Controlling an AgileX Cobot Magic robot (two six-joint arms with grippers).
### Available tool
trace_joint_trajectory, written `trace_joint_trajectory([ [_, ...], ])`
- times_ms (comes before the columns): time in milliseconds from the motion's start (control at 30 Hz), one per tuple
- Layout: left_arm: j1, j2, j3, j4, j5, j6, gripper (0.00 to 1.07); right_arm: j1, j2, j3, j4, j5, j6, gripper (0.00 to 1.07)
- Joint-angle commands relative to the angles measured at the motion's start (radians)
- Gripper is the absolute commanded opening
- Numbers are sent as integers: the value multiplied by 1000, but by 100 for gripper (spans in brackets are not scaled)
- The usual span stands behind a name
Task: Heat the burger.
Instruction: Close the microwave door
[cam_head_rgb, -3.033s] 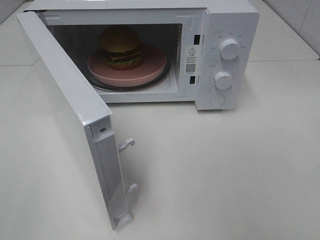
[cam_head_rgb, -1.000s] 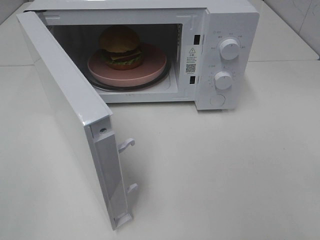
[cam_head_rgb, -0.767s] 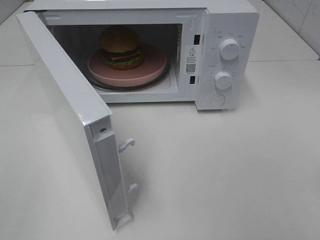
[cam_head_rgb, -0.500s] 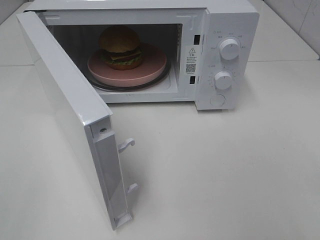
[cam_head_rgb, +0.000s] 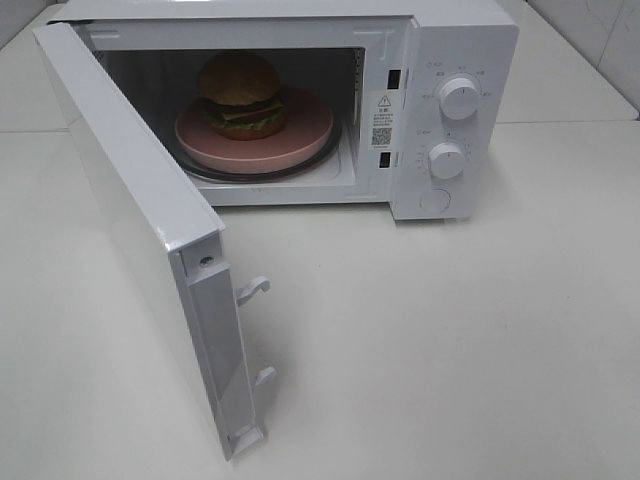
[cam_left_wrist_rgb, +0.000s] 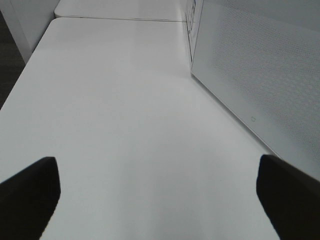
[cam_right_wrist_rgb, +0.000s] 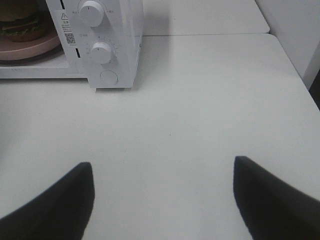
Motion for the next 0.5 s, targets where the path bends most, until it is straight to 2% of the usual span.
trace_joint_trajectory([
  [33, -7, 0, -12, -12, -27, -1, 101, -2, -26, 7, 3, -8, -9, 76],
  [167, -7, 43, -48, -18, -122, 1, 101, -2, -26, 7, 3, -8, -9, 76],
  [500, -7, 231, -44, -26, -408, 0, 100, -2, -26, 7, 3, -8, -9, 76],
])
